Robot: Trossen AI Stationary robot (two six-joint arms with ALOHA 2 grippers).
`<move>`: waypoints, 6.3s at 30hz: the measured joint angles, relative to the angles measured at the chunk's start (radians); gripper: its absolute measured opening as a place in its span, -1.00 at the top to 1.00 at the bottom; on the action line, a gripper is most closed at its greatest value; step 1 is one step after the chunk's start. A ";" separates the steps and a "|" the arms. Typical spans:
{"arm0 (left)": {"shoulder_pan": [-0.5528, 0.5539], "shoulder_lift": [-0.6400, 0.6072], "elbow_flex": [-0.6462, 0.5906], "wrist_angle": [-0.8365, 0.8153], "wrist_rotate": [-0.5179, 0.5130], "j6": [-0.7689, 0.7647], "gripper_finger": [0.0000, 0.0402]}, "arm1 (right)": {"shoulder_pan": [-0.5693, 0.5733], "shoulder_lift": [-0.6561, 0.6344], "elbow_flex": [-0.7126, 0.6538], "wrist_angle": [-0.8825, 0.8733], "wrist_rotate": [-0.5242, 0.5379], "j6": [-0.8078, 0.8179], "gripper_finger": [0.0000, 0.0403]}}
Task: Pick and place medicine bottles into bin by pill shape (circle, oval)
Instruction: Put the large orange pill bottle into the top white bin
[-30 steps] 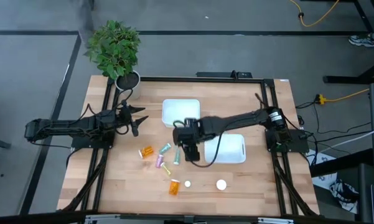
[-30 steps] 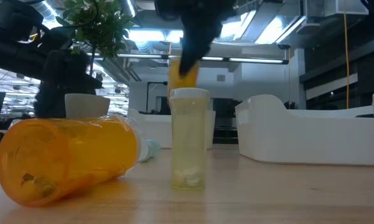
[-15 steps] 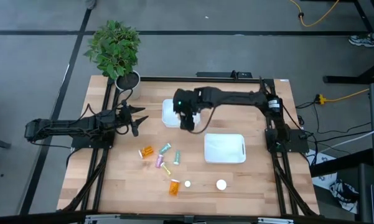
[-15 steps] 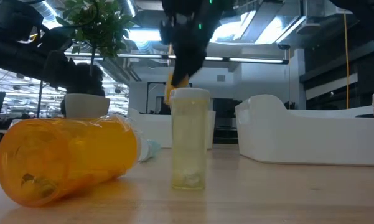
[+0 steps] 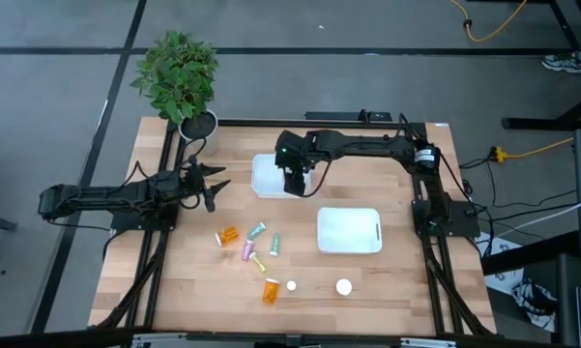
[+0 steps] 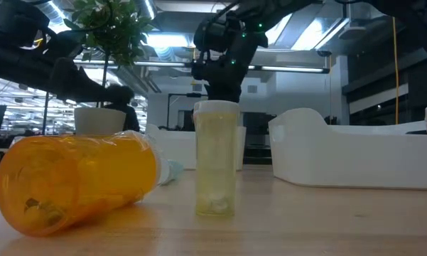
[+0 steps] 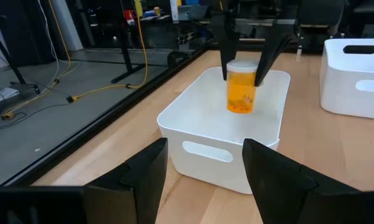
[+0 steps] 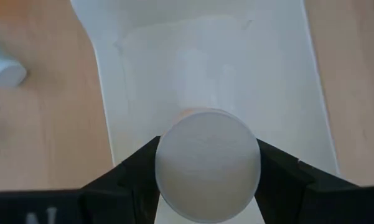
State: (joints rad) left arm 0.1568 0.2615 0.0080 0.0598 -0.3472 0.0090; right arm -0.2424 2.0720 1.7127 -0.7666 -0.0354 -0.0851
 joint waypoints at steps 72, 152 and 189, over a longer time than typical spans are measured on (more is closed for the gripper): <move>0.000 0.000 0.000 0.000 0.000 0.002 0.00 | 0.069 -0.009 0.374 -0.598 -0.071 0.222 -0.25; 0.000 0.000 0.000 0.000 0.001 -0.033 0.00 | 0.842 -0.134 -0.292 -0.119 -0.023 0.585 -0.25; 0.000 0.000 0.000 0.000 0.001 -0.054 0.00 | 0.731 -0.135 0.096 -0.310 0.192 0.208 -0.06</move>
State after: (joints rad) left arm 0.1570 0.2619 0.0082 0.0597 -0.3466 -0.0454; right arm 0.4889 1.9366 1.8087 -1.0763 0.1563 0.1230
